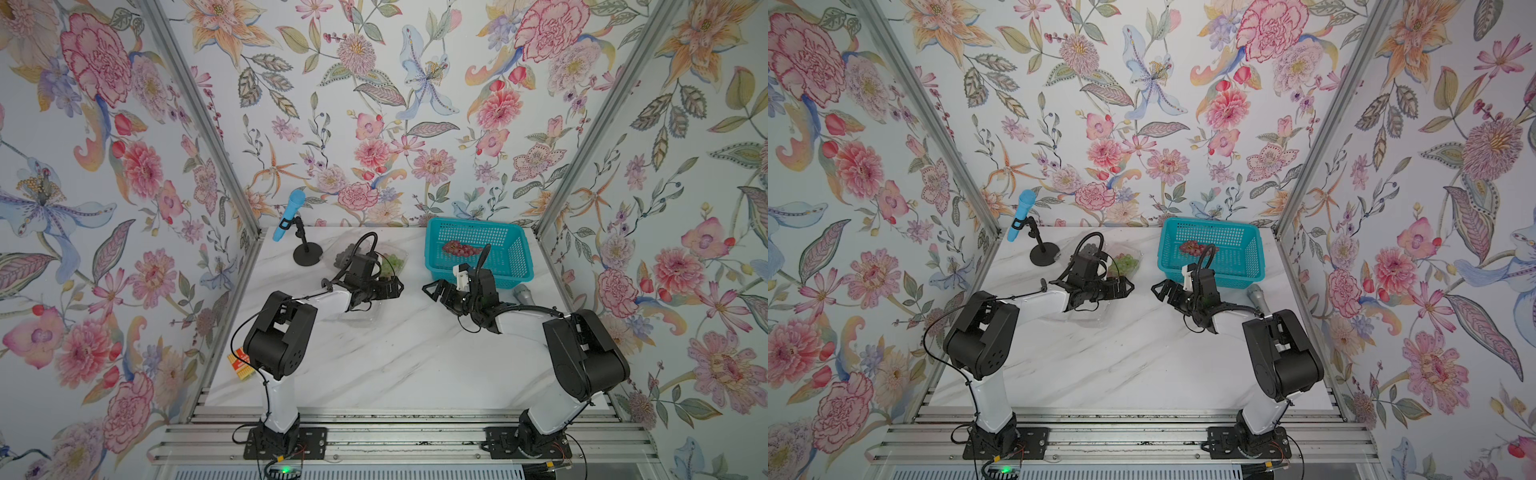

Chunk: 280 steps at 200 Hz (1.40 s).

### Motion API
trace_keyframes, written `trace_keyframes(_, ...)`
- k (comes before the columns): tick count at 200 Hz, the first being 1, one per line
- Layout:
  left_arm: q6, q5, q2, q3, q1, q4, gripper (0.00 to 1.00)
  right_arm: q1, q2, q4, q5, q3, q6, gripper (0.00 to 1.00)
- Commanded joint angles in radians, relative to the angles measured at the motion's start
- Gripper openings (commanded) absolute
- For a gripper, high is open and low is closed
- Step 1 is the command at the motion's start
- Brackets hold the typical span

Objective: Pack grapes into containers
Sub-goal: Move the packing box to the center of the board.

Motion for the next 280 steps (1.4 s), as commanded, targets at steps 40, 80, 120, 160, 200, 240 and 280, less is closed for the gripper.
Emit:
trace_keyframes(40,0.098,-0.100,-0.062,-0.089,-0.016,-0.015,1.00,-0.006,-0.079,-0.162,0.039,0.039,-0.072,1.00)
trace_keyframes(80,0.131,-0.143,-0.107,-0.163,-0.032,0.003,1.00,-0.038,-0.111,-0.348,0.087,0.176,-0.161,1.00)
trace_keyframes(120,0.186,-0.205,-0.154,-0.186,-0.052,0.032,1.00,-0.097,-0.068,-0.543,0.184,0.342,-0.260,1.00)
trace_keyframes(160,0.238,-0.255,-0.167,-0.165,-0.063,0.016,1.00,-0.163,0.019,-0.669,0.253,0.491,-0.348,1.00)
trace_keyframes(200,0.246,-0.220,-0.114,-0.139,-0.073,0.016,1.00,-0.223,0.173,-0.718,0.302,0.655,-0.400,1.00)
trace_keyframes(240,0.295,-0.341,-0.143,-0.144,-0.100,0.022,1.00,-0.262,0.350,-0.781,0.377,0.836,-0.440,1.00)
trace_keyframes(280,0.416,-0.554,-0.179,-0.128,-0.161,0.019,1.00,-0.270,0.496,-0.830,0.383,0.995,-0.445,0.99)
